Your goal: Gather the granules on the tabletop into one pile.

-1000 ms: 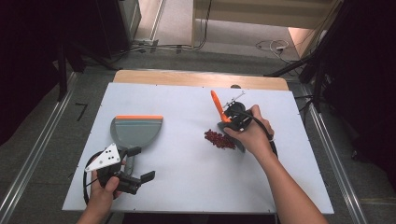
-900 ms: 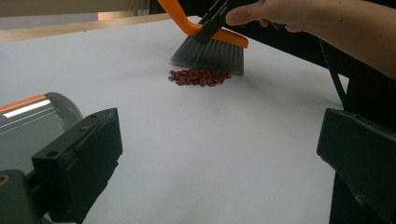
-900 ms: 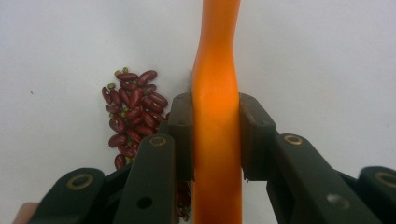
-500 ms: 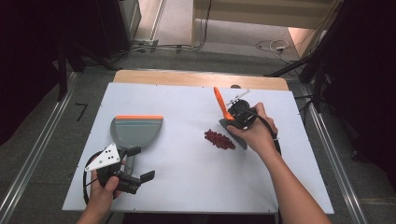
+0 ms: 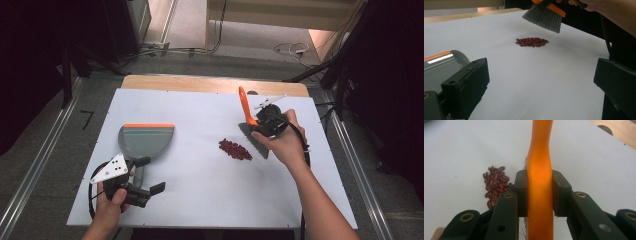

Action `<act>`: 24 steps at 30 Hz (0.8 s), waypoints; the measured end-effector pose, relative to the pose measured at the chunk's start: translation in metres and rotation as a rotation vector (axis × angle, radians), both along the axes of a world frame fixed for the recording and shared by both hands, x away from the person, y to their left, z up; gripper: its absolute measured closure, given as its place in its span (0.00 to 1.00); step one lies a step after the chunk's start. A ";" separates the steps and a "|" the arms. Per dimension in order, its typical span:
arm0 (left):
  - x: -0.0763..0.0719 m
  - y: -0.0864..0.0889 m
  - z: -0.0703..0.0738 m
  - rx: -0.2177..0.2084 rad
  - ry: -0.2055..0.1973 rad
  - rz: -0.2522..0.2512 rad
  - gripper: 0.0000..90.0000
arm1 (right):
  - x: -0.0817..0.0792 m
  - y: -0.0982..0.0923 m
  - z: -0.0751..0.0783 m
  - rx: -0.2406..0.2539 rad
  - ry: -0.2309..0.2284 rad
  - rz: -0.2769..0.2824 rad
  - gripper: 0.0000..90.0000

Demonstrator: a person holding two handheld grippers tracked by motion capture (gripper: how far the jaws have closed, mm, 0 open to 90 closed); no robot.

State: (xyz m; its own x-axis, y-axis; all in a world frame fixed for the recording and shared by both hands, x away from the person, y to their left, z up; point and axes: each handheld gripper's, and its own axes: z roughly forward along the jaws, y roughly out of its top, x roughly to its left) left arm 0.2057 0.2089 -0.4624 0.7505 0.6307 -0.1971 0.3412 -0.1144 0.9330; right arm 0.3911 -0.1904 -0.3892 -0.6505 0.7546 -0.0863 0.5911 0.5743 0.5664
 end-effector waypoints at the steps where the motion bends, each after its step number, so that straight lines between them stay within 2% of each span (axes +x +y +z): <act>1: 0.000 0.000 0.000 -0.001 -0.001 0.001 0.01 | -0.002 -0.003 0.001 0.015 -0.003 0.001 0.76; 10: 0.000 0.000 0.000 0.002 -0.004 0.008 0.01 | -0.021 -0.033 0.004 0.126 -0.019 -0.004 0.76; 24: 0.001 0.002 0.000 -0.001 -0.010 0.026 0.01 | -0.055 -0.071 -0.013 0.233 -0.027 -0.002 0.76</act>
State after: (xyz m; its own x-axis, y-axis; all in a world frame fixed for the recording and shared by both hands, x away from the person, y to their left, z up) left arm 0.2064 0.2111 -0.4626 0.7357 0.6501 -0.1899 0.3345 -0.1049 0.9365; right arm 0.3361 -0.2615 -0.4024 -0.6491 0.7572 0.0727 0.5746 0.4254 0.6991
